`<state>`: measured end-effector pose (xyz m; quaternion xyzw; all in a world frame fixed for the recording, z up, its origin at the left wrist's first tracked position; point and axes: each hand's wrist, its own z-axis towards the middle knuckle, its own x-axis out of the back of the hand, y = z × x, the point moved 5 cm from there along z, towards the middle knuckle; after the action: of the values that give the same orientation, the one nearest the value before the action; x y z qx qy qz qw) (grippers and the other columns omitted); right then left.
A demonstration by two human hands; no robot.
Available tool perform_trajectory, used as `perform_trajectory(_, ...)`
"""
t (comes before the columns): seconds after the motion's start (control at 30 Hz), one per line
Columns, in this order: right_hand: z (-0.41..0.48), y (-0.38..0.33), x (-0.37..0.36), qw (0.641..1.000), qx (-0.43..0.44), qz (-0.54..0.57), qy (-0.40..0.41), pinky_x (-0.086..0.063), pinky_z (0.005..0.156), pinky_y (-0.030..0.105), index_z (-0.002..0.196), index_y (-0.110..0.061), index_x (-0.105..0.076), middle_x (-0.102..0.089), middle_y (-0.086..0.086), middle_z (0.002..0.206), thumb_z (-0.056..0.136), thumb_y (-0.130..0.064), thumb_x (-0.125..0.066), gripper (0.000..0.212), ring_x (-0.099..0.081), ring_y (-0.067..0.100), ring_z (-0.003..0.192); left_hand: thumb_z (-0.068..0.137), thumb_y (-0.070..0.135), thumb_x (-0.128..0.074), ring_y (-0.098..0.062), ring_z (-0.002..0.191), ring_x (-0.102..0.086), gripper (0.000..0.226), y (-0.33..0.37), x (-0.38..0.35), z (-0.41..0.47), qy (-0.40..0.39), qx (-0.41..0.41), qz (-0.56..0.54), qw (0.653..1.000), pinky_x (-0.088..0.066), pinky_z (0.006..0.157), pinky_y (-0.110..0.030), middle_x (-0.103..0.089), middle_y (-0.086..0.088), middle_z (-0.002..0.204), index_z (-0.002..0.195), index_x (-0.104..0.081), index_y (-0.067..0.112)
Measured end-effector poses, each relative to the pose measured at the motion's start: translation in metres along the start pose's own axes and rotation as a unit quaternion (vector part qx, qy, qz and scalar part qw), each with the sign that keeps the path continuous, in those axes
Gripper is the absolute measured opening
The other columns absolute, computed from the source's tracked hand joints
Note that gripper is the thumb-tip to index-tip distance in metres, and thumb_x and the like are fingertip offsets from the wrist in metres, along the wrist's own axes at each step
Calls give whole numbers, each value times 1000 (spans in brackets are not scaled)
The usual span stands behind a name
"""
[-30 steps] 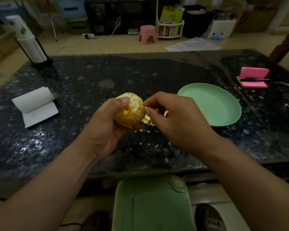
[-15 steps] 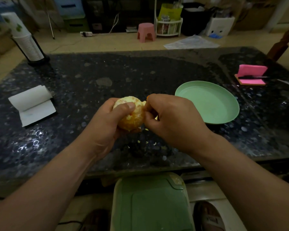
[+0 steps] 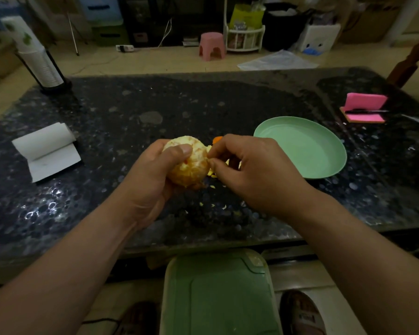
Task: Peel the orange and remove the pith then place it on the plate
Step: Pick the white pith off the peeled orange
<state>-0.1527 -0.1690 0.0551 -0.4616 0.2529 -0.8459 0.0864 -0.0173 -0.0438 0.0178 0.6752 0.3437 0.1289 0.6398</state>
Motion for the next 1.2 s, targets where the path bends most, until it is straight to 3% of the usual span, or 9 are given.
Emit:
perform_trajectory(0.13, 0, -7, -2, 994, 47, -98, 6, -47, 57, 33, 92, -21, -70, -63, -9, 75, 97, -28, -68, 9, -55, 15, 63, 81, 28, -84, -17, 87, -76, 50, 0, -3, -2, 2, -3, 51, 999, -62, 65, -33, -72, -10, 114, 123, -61, 13)
perform_trajectory(0.27, 0, -11, -5, 991, 53, -118, 35, -47, 53, 39, 81, -19, -60, -59, -5, 72, 90, -25, -64, 12, -52, 20, 62, 79, 32, -81, -15, 84, -75, 54, 0, -7, -4, 5, -6, 59, 998, -62, 64, -31, -71, -13, 115, 124, -60, 12)
perform_trajectory(0.47, 0, -9, -3, 996, 28, -64, 54, -45, 55, 37, 80, -19, -61, -58, -6, 72, 88, -20, -68, 10, -51, 16, 64, 82, 28, -76, -18, 85, -75, 43, 0, -6, -3, -10, -5, 34, 999, -63, 65, -35, -76, -5, 101, 119, -63, 12)
perform_trajectory(0.7, 0, -2, -3, 999, -7, 13, 36, -46, 57, 29, 84, -23, -65, -60, -11, 73, 92, -19, -74, 12, -55, 10, 65, 84, 29, -67, -23, 88, -76, 48, 0, -2, -4, -25, 10, -14, 1000, -63, 66, -36, -78, -10, 104, 126, -63, 6)
perform_trajectory(0.83, -1, 4, -4, 997, -33, 59, 35, -60, 73, 45, 85, -23, -65, -62, -10, 72, 93, -18, -74, 13, -59, 11, 66, 83, 30, -65, -25, 90, -77, 48, 3, -3, -6, -27, 24, -61, 997, -64, 65, -36, -78, -11, 110, 126, -65, 8)
perform_trajectory(0.9, -1, 9, -3, 995, -53, 77, 36, -59, 72, 47, 87, -22, -67, -64, -10, 73, 94, -18, -73, 10, -61, 12, 68, 83, 32, -63, -26, 96, -77, 47, 4, -3, -7, -31, 31, -85, 995, -64, 67, -36, -78, -12, 114, 125, -67, 11)
perform_trajectory(1.07, -2, 10, -5, 987, -99, 124, 15, -58, 70, 39, 101, -28, -73, -73, -10, 87, 103, -20, -66, 11, -69, 11, 79, 82, 34, -62, -34, 108, -73, 52, 6, -4, -8, -22, 46, -118, 992, -65, 70, -36, -75, -18, 125, 129, -67, 11)
perform_trajectory(1.2, -3, 1, -3, 987, -87, 136, 5, -56, 66, 25, 107, -27, -73, -72, -13, 87, 102, -25, -69, 7, -69, 10, 79, 81, 34, -63, -24, 93, -77, 51, 7, -4, -7, -13, 38, -119, 992, -65, 67, -35, -79, -13, 112, 127, -66, 10)
